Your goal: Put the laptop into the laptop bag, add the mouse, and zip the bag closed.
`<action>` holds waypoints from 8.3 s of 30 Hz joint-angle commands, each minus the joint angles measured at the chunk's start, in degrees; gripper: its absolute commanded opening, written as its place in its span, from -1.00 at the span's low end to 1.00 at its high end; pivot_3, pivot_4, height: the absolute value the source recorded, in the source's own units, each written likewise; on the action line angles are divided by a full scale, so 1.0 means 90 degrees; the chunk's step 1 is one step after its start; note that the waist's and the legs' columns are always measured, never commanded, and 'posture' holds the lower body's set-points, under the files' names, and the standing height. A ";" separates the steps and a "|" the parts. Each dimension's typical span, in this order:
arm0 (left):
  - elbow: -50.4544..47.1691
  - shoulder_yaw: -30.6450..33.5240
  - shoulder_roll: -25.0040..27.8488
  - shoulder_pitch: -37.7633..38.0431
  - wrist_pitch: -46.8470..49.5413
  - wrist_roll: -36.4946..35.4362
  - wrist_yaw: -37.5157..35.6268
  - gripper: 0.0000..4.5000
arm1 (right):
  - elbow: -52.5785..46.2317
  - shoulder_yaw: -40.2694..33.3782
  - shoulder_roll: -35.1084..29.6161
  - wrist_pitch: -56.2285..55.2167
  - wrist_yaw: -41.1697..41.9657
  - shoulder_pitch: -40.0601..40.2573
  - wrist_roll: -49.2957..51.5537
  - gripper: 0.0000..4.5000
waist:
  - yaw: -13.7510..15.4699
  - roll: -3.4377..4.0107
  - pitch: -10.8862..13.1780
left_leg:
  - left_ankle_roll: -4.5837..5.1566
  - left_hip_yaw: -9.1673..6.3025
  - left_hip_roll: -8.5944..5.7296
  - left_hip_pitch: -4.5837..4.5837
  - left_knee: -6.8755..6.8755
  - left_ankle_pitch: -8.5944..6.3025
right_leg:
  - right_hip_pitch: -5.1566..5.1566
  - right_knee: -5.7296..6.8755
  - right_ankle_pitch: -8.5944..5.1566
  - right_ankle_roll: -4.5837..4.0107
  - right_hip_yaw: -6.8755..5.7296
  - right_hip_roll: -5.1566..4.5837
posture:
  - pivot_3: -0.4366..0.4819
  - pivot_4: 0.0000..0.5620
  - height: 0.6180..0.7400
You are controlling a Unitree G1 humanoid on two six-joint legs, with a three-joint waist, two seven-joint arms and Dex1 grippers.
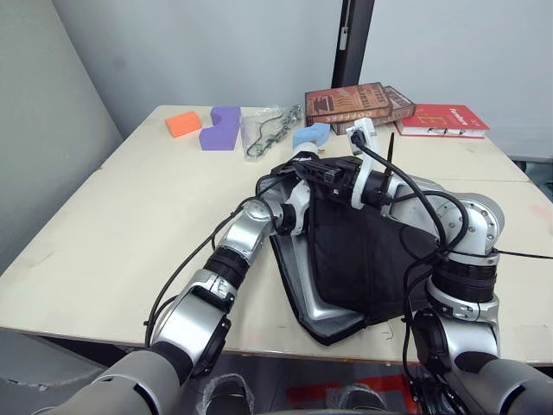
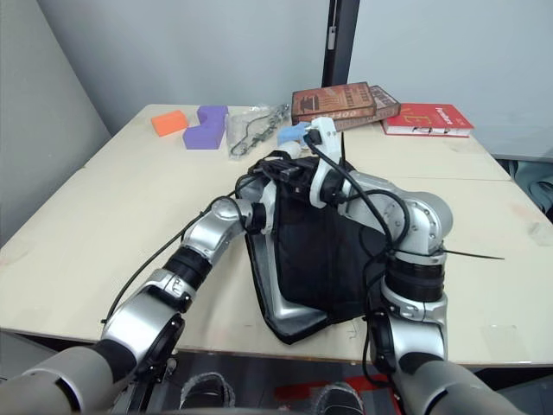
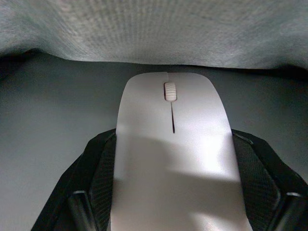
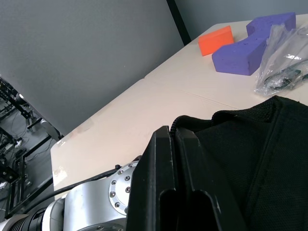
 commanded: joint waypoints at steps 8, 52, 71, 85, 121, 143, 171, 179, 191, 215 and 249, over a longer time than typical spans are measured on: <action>0.0344 -0.0006 0.0017 0.0056 -0.0074 0.0205 0.0023 0.72 | -0.0411 0.0002 0.0068 -0.0206 0.0066 -0.0373 0.0592 -1.00 | -0.0014 0.0001 0.0000 | -0.0001 0.0000 0.0000 0.0001 -0.0002 -0.0001 | 0.0002 -0.0003 0.0000 0.0000 0.0000 0.0000 | -0.05 -0.47 0.89; -0.2326 0.2005 0.5259 0.1606 0.2004 -0.1318 -0.1947 0.98 | -0.0545 0.4216 -0.3333 -0.3308 0.4293 0.0582 -0.2372 -1.00 | 0.0001 0.0008 0.0006 | -0.0025 -0.0005 0.0011 -0.0002 -0.0015 -0.0005 | -0.0018 -0.0007 -0.0003 -0.0001 -0.0009 0.0012 | -0.05 -0.47 0.89; -0.1237 0.1584 0.4535 0.0617 0.1269 -0.0902 -0.1964 1.00 | -0.1453 0.1104 -0.3171 -0.1793 0.2782 0.1526 -0.1109 0.99 | 0.0087 0.0003 0.0003 | -0.0016 -0.0009 0.0010 -0.0002 0.0002 -0.0004 | -0.0011 0.0005 -0.0003 -0.0008 -0.0008 0.0011 | -0.05 -0.47 0.89; 0.1664 0.1550 0.2371 -0.1011 0.0580 -0.0602 -0.1379 1.00 | -0.1422 -0.2492 -0.4399 -0.1394 0.3235 0.5022 -0.0483 0.99 | 0.0267 -0.0003 0.0002 | 0.0028 -0.0007 0.0004 -0.0006 0.0013 -0.0025 | 0.0005 -0.0004 -0.0001 -0.0009 -0.0002 0.0005 | -0.05 -0.47 0.89; 0.2347 0.1399 0.1802 -0.0556 0.0237 0.0087 -0.1399 -1.00 | -0.0524 -0.3389 -0.3558 -0.0234 0.3183 0.7808 0.1063 0.89 | 0.0289 0.0010 -0.0006 | 0.0043 -0.0009 -0.0013 0.0006 0.0001 -0.0029 | 0.0030 -0.0043 0.0000 -0.0005 -0.0009 -0.0017 | -0.05 -0.47 0.89; 0.1388 0.1403 0.2187 0.0027 0.0723 -0.0026 -0.1496 -1.00 | 0.0101 -0.3163 -0.3749 -0.0918 0.3588 0.7492 0.1105 -0.99 | 0.0138 0.0016 -0.0009 | 0.0041 -0.0005 -0.0011 0.0005 -0.0012 -0.0029 | 0.0028 -0.0052 0.0000 -0.0004 -0.0010 -0.0015 | -0.05 -0.47 0.89; -0.5086 0.2697 0.4422 0.4160 0.4137 -0.2197 -0.1188 -1.00 | 0.1972 -0.0555 -0.3755 -0.1221 0.2882 0.3199 -0.0023 -0.99 | -0.0070 0.0031 -0.0003 | 0.0037 0.0018 0.0002 0.0002 -0.0041 -0.0027 | -0.0010 -0.0062 -0.0001 -0.0008 -0.0003 -0.0001 | -0.05 -0.47 0.89; -0.6261 0.2904 0.4369 0.5164 0.4603 -0.2772 -0.0779 -1.00 | 0.2098 -0.0402 -0.3633 -0.1374 0.3041 0.3109 -0.0238 -0.99 | -0.0056 0.0031 -0.0004 | 0.0038 0.0021 0.0002 0.0001 -0.0040 -0.0028 | -0.0009 -0.0064 -0.0002 -0.0009 -0.0001 -0.0001 | -0.05 -0.47 0.89; -0.6401 0.2960 0.4495 0.5736 0.4589 -0.2953 -0.0531 -1.00 | 0.1683 -0.0508 -0.3330 -0.1438 0.3020 0.3545 -0.0202 -0.99 | -0.0076 0.0034 -0.0026 | 0.0040 0.0024 0.0002 0.0007 -0.0041 -0.0028 | -0.0005 -0.0062 -0.0002 -0.0010 0.0002 0.0000 | -0.05 -0.47 0.89; -0.5474 0.3559 0.5276 0.5836 0.3889 -0.3186 -0.1102 0.77 | 0.2249 -0.1089 -0.4154 -0.1961 0.4049 0.3919 -0.0338 1.00 | -0.0049 0.0045 -0.0065 | 0.0043 0.0023 0.0002 0.0019 -0.0030 -0.0029 | 0.0009 -0.0061 -0.0002 -0.0009 0.0005 -0.0001 | -0.05 -0.47 0.89; -0.2123 0.2961 0.6771 0.2317 0.2586 -0.2226 -0.2643 0.99 | 0.2450 -0.1049 -0.6524 -0.5470 0.7610 0.3087 -0.1567 1.00 | -0.0039 0.0023 -0.0067 | 0.0082 0.0021 0.0006 -0.0001 0.0014 -0.0017 | -0.0010 -0.0021 0.0000 -0.0042 0.0005 -0.0001 | -0.05 -0.47 0.89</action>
